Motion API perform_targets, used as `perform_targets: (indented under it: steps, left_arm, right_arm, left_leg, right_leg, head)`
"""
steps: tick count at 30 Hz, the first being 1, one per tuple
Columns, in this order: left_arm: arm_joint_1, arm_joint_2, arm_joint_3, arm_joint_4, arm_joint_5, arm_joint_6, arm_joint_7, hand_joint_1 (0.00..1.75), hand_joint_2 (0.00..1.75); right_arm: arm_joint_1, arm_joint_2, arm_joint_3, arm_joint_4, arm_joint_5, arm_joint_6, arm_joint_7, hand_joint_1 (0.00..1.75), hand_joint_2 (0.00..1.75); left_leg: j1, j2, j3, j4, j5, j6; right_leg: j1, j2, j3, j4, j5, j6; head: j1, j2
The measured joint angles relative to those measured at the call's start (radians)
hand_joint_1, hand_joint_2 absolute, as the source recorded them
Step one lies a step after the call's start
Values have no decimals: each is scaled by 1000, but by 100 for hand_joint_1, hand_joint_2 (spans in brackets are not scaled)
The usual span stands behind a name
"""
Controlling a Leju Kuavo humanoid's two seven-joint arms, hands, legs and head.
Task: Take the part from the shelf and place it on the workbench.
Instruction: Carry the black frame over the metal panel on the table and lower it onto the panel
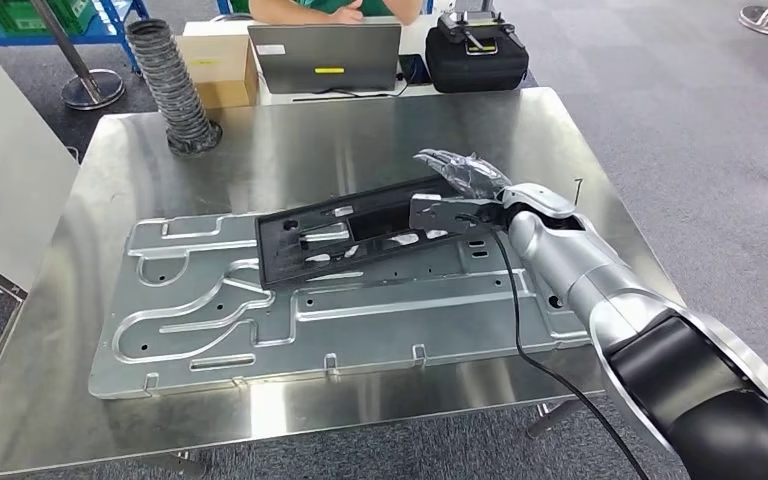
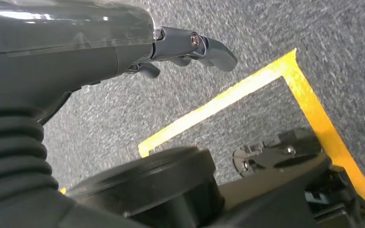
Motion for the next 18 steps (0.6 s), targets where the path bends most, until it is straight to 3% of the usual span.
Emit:
perform_targets:
  steps: [3, 6, 7, 8, 9, 11, 13, 16, 18]
  left_arm:
    - [1, -1, 3, 0, 5, -5, 1, 0, 0]
    - [2, 0, 4, 0, 7, -8, 1, 0, 0]
    - [3, 0, 4, 0, 8, -9, 1, 0, 0]
    - [3, 0, 5, 0, 8, -10, 1, 0, 0]
    - [4, 0, 5, 0, 8, -11, 1, 0, 0]
    - [4, 0, 6, 0, 9, -12, 1, 0, 0]
    - [3, 0, 9, 0, 10, -14, 1, 0, 0]
    - [4, 0, 14, 0, 13, -15, 0, 0, 0]
    - [3, -1, 17, 0, 14, -15, -1, 0, 0]
  right_arm:
    - [-1, 4, 0, 0, -3, 4, 0, 0, 0]
    - [-1, 8, 1, 0, -5, 6, 0, 0, 0]
    - [1, 9, 1, 1, -5, 7, 0, 0, 0]
    - [2, 9, 2, 2, -6, 7, 0, 0, 0]
    - [3, 10, 3, 2, -6, 8, 0, 0, 0]
    - [3, 10, 4, 3, -6, 8, 0, 0, 0]
    - [1, 11, 4, 3, -7, 9, 0, 0, 0]
    - [1, 11, 4, 3, -7, 10, 1, 0, 0]
    - [1, 11, 4, 4, -7, 10, 2, 0, 0]
  left_leg:
    - [-1, 3, -9, 25, -23, -17]
    - [4, 7, -83, 199, -119, -31]
    - [6, 8, -109, 257, -140, -34]
    - [7, 9, -120, 284, -143, -37]
    - [8, 10, -111, 271, -127, -38]
    - [12, 10, -46, 143, -62, -38]
    - [13, 10, 8, 31, -22, -31]
    - [9, 9, 9, 8, -10, -10]
    - [10, 12, 4, 1, 3, 6]
  right_leg:
    - [-8, -2, 7, -16, 8, -10]
    - [-11, -5, 8, -22, 14, -18]
    - [-11, -5, 7, -21, 14, -18]
    - [-12, -5, 6, -20, 15, -18]
    - [-12, -5, 5, -18, 15, -17]
    - [-13, -5, 3, -11, 14, -14]
    - [-10, -3, -6, 0, 14, -6]
    - [-9, -1, -18, 3, 23, 13]
    - [-12, -1, -28, 22, 3, 25]
  head:
    - [0, 0]
    - [0, 0]
    - [0, 0]
    - [0, 0]
    - [0, 0]
    - [0, 0]
    - [0, 0]
    - [0, 0]
    - [0, 0]
